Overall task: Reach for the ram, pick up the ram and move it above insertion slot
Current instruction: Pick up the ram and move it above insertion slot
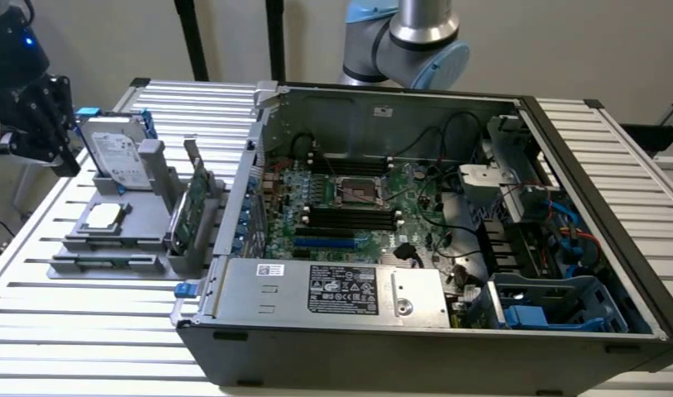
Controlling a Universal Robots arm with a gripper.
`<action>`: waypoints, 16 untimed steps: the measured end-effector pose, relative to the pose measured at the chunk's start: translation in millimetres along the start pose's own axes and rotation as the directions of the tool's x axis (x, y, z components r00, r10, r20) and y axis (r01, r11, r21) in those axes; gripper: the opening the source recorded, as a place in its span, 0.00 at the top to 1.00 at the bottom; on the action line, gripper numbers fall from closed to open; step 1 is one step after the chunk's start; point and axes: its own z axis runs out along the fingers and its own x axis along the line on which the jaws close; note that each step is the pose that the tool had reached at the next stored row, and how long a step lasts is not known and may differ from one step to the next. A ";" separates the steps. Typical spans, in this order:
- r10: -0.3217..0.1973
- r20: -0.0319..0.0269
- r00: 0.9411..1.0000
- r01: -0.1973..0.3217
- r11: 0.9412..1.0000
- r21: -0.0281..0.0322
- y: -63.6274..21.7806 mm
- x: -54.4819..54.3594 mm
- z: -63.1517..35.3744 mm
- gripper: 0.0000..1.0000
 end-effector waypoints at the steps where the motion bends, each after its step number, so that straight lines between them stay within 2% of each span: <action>1: 0.000 0.000 1.000 0.000 1.000 0.000 0.0 0.0 0.0 0.88; 2: 0.000 0.000 1.000 0.000 1.000 0.000 0.0 0.0 0.0 0.88; 5: 0.000 0.000 1.000 0.000 1.000 0.000 0.1 0.6 0.1 0.70; 7: 0.000 0.000 1.000 0.000 1.000 0.000 0.1 1.1 0.4 0.70; 8: 0.000 0.000 1.000 0.000 1.000 0.000 0.1 1.5 1.3 0.64; 16: 0.001 0.000 1.000 -0.001 1.000 0.000 1.5 7.6 15.4 0.64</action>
